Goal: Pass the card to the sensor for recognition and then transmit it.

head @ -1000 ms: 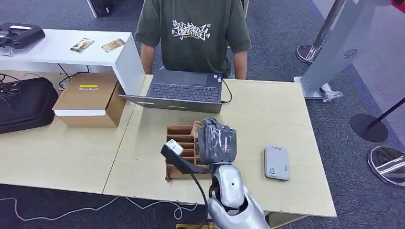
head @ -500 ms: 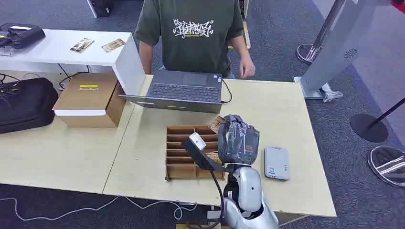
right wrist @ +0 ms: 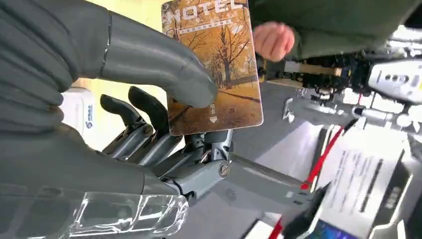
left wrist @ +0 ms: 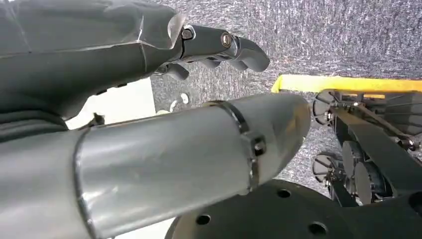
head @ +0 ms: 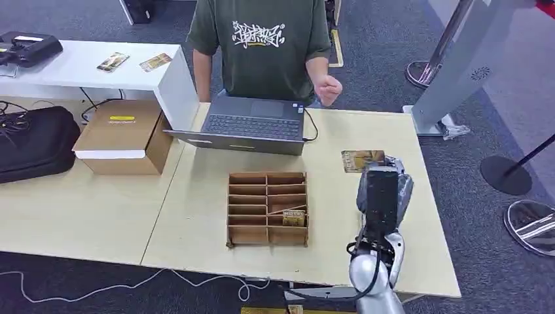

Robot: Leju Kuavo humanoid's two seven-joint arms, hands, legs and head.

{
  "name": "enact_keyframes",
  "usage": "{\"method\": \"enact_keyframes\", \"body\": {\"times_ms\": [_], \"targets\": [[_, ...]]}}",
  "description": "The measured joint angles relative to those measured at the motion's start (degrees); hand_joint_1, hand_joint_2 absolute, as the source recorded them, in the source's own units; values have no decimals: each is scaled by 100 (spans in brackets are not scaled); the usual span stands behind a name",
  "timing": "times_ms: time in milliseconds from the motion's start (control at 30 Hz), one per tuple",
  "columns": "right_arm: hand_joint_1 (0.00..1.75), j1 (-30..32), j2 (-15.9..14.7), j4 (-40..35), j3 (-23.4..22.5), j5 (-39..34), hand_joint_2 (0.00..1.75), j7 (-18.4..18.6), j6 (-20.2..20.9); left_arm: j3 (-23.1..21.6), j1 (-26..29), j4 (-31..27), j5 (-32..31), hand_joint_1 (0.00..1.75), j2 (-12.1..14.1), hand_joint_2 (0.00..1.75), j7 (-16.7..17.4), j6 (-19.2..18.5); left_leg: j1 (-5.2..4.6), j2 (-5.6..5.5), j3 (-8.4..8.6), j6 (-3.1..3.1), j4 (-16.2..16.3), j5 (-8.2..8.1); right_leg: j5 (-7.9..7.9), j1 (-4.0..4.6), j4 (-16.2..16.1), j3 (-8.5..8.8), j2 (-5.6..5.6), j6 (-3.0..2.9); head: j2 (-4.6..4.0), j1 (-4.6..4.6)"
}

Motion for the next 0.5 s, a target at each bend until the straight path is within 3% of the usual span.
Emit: {"method": "enact_keyframes", "body": {"times_ms": [367,500], "targets": [[175,-83,48,46,-464,-149,175,-361,-312,2,-4,-2,-26,0,-11,0,0,-4,1,0,-1,0,0,1,1,1,3,0,1,-1,0,2],[175,-399,85,155,-512,647,175,-379,-601,2,-11,-26,-114,0,-22,0,-18,4,0,5,1,2,0,4,5,0,2,0,5,-3,0,0]]}}
